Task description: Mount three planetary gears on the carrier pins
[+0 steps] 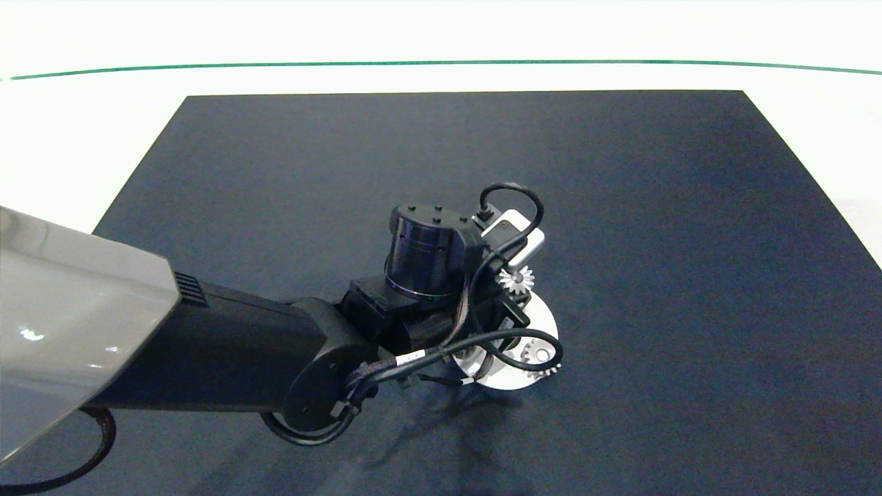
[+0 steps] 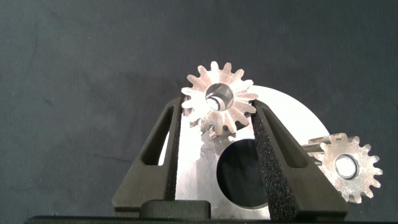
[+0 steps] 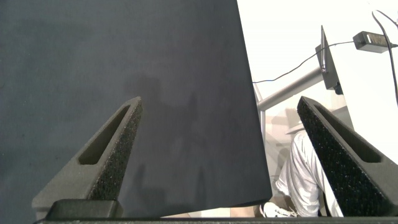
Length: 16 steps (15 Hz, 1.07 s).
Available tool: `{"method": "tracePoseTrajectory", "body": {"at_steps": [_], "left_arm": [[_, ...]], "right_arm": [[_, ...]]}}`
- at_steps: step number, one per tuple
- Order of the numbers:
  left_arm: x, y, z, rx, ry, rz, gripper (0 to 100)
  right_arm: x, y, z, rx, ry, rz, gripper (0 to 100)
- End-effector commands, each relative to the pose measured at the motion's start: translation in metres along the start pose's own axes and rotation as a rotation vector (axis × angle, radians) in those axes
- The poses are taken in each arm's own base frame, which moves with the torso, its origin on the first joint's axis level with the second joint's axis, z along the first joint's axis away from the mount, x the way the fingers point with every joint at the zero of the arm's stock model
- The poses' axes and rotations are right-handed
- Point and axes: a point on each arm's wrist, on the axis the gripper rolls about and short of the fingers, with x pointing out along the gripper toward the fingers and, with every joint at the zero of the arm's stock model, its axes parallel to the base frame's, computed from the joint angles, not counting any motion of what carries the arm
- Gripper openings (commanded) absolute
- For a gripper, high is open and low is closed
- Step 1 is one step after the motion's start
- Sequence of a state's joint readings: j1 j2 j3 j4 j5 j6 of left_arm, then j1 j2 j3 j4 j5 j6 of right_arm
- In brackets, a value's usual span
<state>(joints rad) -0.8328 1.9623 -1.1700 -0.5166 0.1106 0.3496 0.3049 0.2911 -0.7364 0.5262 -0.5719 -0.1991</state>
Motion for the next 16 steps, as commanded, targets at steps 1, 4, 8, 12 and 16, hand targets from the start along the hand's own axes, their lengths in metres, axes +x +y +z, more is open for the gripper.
{"method": "tracePoseTrajectory", "body": {"at_steps": [1,4,8,12,16], "left_arm": [[0.002,-0.001,-0.001,0.002,0.002,-0.001,16],[0.005,0.0,0.002,0.001,-0.008,0.003,16],[0.004,0.0,0.004,0.001,-0.013,0.004,16],[0.003,0.003,0.003,0.0,-0.01,0.011,16],[-0.001,0.009,0.001,-0.003,-0.005,0.024,16]], "right_arm": [[0.0,0.0,0.0,-0.004,0.003,-0.002,100],[0.0,0.0,0.0,-0.003,0.002,-0.003,100],[0.0,0.0,-0.001,-0.004,0.003,-0.002,100],[0.0,0.0,-0.001,-0.003,0.002,-0.003,100],[0.0,0.0,-0.001,-0.004,0.005,-0.004,100]]}}
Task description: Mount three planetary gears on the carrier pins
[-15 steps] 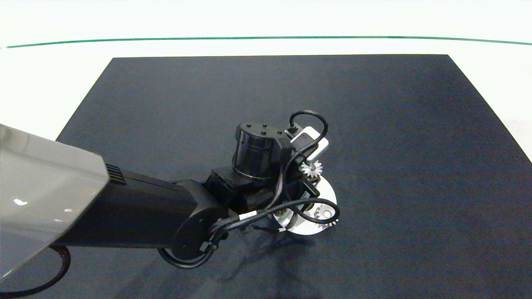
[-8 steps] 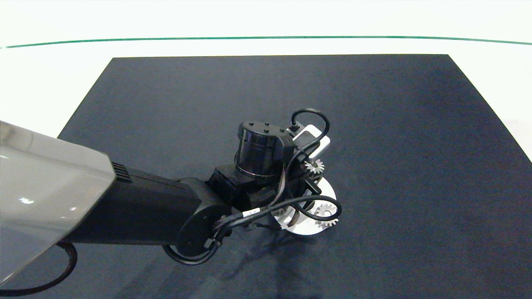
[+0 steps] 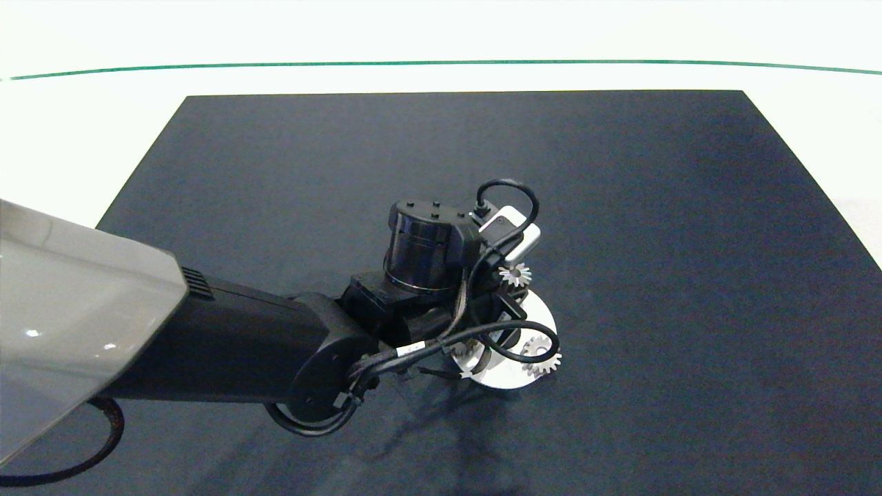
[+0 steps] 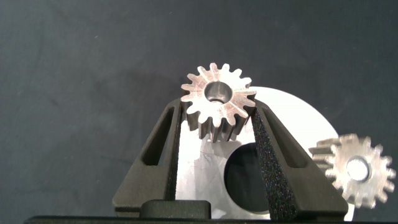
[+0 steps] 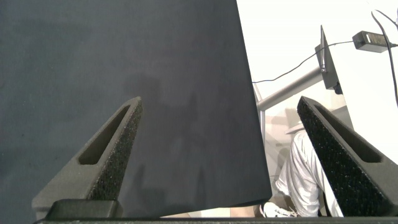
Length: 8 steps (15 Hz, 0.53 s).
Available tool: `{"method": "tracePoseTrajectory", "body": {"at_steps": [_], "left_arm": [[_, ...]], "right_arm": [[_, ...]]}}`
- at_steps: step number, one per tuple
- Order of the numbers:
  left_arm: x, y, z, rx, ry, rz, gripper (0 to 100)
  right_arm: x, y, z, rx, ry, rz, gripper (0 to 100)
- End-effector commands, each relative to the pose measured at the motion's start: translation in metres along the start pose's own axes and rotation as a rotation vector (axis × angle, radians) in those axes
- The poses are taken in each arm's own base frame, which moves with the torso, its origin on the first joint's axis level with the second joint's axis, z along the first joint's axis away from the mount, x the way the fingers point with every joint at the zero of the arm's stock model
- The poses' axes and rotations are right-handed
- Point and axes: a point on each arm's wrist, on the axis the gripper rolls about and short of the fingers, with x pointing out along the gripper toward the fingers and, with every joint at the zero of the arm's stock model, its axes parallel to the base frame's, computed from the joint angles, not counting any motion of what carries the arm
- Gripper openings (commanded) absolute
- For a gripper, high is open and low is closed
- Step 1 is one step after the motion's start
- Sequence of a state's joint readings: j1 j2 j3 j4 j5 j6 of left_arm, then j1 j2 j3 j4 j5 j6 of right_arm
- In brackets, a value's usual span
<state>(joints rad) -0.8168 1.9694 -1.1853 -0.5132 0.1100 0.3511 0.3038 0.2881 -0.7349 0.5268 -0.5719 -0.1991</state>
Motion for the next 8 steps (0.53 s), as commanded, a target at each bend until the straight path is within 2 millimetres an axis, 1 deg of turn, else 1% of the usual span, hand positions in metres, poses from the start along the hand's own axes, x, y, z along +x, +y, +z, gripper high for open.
{"method": "tracePoseTrajectory", "body": {"at_steps": [1,8], "left_arm": [[-0.0042,0.0026,0.0014,0.0,-0.005,0.006,16],[-0.0066,0.0017,0.0034,-0.004,-0.008,0.003,16]], "right_arm": [[0.0006,0.0003,0.0001,-0.005,0.006,-0.002,100],[0.0007,0.0003,0.0005,-0.005,0.006,-0.002,100]]}}
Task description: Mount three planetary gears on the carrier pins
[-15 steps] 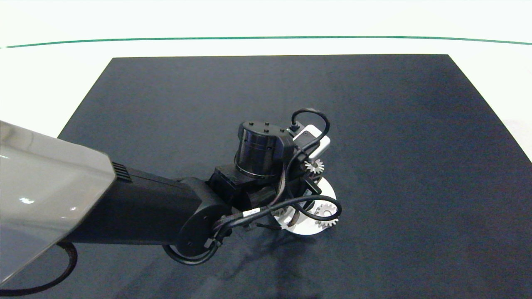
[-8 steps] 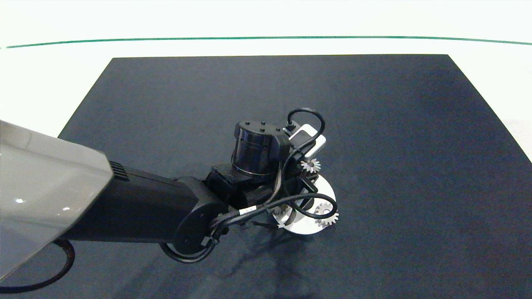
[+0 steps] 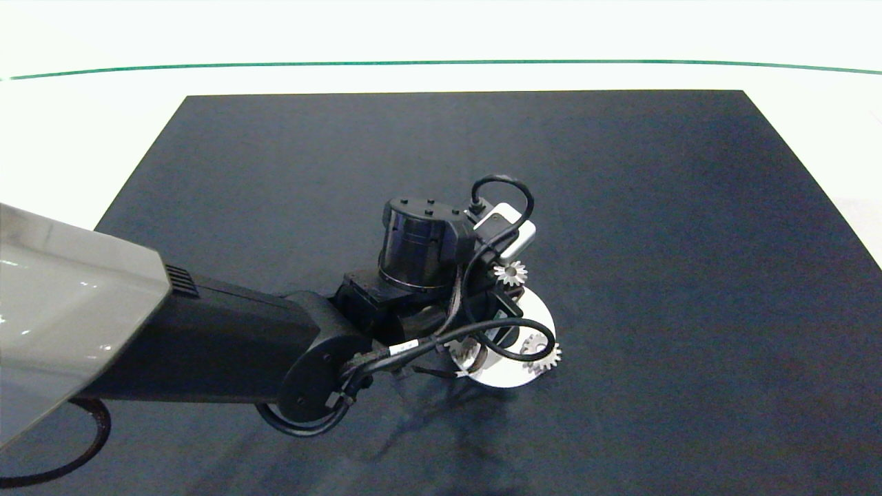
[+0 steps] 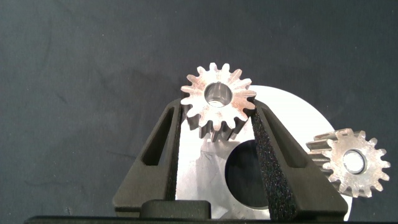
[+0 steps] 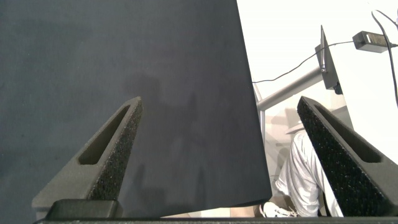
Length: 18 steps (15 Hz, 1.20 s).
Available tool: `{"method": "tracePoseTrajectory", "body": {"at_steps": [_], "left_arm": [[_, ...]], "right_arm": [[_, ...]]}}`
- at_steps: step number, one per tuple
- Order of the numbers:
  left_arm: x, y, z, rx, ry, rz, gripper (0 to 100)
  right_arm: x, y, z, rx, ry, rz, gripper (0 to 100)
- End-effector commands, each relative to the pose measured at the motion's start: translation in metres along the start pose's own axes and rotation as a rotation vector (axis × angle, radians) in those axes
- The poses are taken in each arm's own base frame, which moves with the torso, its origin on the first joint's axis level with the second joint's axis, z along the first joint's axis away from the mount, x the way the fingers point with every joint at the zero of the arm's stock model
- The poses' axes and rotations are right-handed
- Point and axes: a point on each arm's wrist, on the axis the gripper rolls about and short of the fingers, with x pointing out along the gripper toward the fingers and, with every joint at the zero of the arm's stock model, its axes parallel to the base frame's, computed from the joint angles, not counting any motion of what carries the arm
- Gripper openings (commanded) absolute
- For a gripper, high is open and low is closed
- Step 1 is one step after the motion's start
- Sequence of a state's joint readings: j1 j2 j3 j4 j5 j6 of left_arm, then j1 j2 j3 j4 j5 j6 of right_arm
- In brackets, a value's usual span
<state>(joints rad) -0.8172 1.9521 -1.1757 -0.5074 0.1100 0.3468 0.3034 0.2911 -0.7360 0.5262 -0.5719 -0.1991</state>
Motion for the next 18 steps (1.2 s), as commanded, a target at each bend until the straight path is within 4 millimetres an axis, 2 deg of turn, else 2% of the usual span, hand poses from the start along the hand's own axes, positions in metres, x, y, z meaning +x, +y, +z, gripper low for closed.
{"method": "tracePoseTrajectory", "body": {"at_steps": [1,2,3,10,12,14,15,17,18], "left_arm": [[-0.002,0.001,0.0,0.001,-0.003,0.003,16],[-0.002,-0.001,0.0,0.002,-0.001,-0.001,16],[-0.002,-0.001,0.0,0.004,-0.002,-0.003,100],[0.001,-0.001,-0.003,0.002,0.007,-0.002,100],[-0.004,0.002,0.001,0.005,-0.002,0.004,100],[-0.024,0.01,0.012,0.009,0.002,0.006,100],[-0.042,0.022,0.023,0.002,-0.005,0.026,100],[-0.08,0.053,0.045,-0.014,-0.022,0.089,100],[-0.108,0.077,0.046,-0.03,0.017,0.147,100]], "right_arm": [[0.0,0.0,0.0,-0.004,0.004,-0.002,100],[0.0,0.0,0.0,-0.004,0.004,-0.002,100],[0.001,0.0,0.0,-0.005,0.006,-0.002,100],[0.0,0.0,0.0,-0.004,0.003,-0.002,100],[0.001,0.0,0.0,-0.005,0.005,0.0,100],[0.001,0.0,0.0,-0.006,0.006,0.003,100],[0.001,0.0,0.0,-0.007,0.006,0.006,100],[0.003,0.001,0.001,-0.011,0.012,0.006,100],[0.003,0.001,0.002,-0.011,0.012,0.006,100]]}}
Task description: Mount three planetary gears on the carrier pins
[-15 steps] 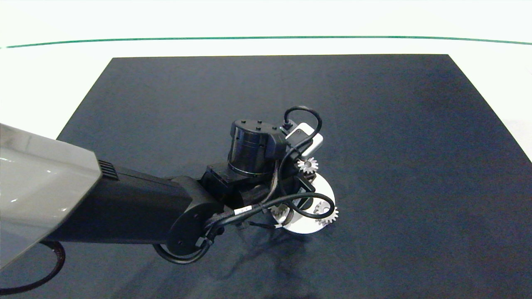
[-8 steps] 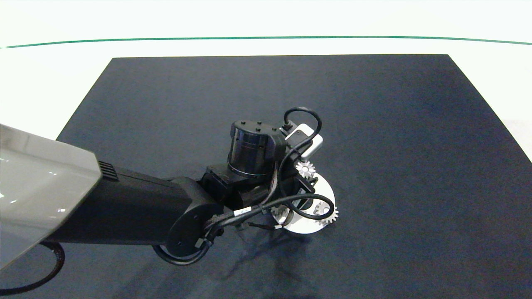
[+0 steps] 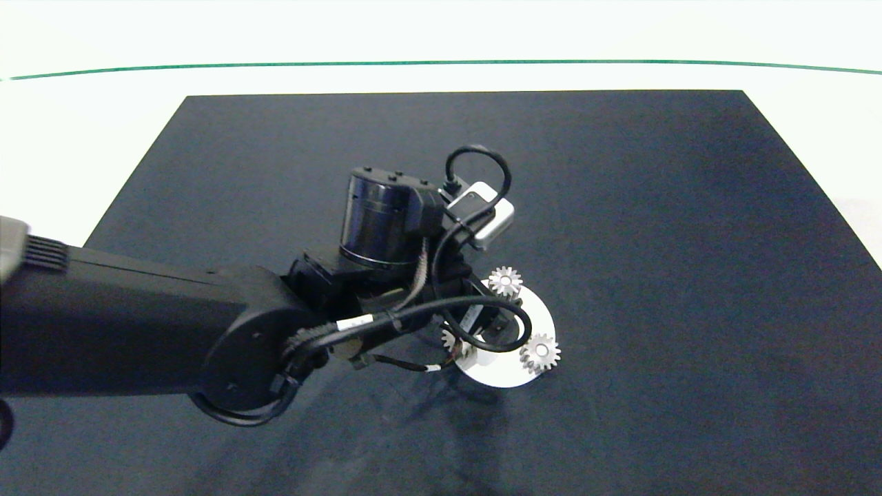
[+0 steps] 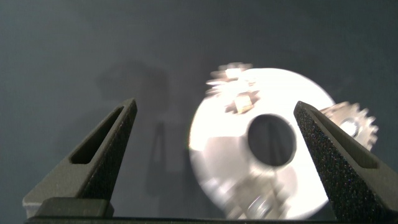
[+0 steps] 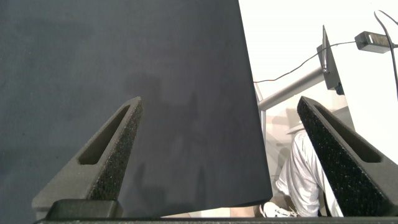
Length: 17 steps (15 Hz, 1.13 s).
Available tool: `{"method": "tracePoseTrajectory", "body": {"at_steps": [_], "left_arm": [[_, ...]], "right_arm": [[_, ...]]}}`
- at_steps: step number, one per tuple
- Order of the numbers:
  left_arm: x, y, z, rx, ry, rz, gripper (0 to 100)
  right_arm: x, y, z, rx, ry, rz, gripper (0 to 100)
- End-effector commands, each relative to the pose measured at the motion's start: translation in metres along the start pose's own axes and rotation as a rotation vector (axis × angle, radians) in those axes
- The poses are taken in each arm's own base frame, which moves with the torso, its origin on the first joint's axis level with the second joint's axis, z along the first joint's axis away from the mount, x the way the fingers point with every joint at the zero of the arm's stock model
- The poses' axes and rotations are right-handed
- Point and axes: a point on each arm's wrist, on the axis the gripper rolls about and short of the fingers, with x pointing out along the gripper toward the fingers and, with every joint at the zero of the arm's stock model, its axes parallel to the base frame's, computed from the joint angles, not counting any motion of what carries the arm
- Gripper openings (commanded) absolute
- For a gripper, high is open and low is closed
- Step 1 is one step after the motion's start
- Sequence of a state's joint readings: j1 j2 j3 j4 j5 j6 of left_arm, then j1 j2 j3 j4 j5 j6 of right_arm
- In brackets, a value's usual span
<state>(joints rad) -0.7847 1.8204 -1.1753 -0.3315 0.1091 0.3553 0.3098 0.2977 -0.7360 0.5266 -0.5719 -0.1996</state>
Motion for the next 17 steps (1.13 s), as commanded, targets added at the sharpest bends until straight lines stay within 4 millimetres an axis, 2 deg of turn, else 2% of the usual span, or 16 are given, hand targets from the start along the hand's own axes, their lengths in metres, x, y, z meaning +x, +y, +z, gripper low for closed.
{"method": "tracePoseTrajectory", "body": {"at_steps": [1,3,5,7,8,9,10,11,13,15,17], "left_arm": [[-0.099,0.077,0.02,-0.065,0.007,0.198,100],[-0.16,0.108,-0.001,-0.122,0.055,0.378,100],[-0.224,0.117,-0.021,-0.21,0.041,0.587,100],[-0.269,0.102,-0.044,-0.248,0.052,0.747,100],[-0.287,0.087,-0.056,-0.254,0.051,0.798,100],[-0.306,0.062,-0.069,-0.246,0.022,0.829,100],[-0.314,0.05,-0.075,-0.239,0.003,0.839,100],[-0.328,0.025,-0.092,-0.231,-0.024,0.867,100],[-0.344,-0.006,-0.111,-0.235,-0.012,0.951,100],[-0.354,-0.035,-0.131,-0.234,-0.01,0.951,100],[-0.354,-0.057,-0.158,-0.232,-0.026,0.942,100]], "right_arm": [[0.003,0.001,0.004,-0.006,0.01,-0.001,100],[0.005,0.002,0.006,-0.008,0.02,-0.005,100],[0.006,0.005,0.002,-0.017,0.043,-0.024,100],[0.006,0.01,-0.005,-0.021,0.07,-0.059,100],[0.005,0.012,-0.014,-0.026,0.084,-0.076,100],[0.001,0.014,-0.028,-0.02,0.083,-0.098,100],[-0.001,0.016,-0.036,-0.018,0.085,-0.109,100],[-0.005,0.02,-0.052,-0.011,0.088,-0.147,100],[-0.009,0.03,-0.071,0.0,0.11,-0.227,100],[-0.013,0.037,-0.089,0.014,0.095,-0.252,100],[-0.008,0.041,-0.097,0.044,0.12,-0.24,100]]}}
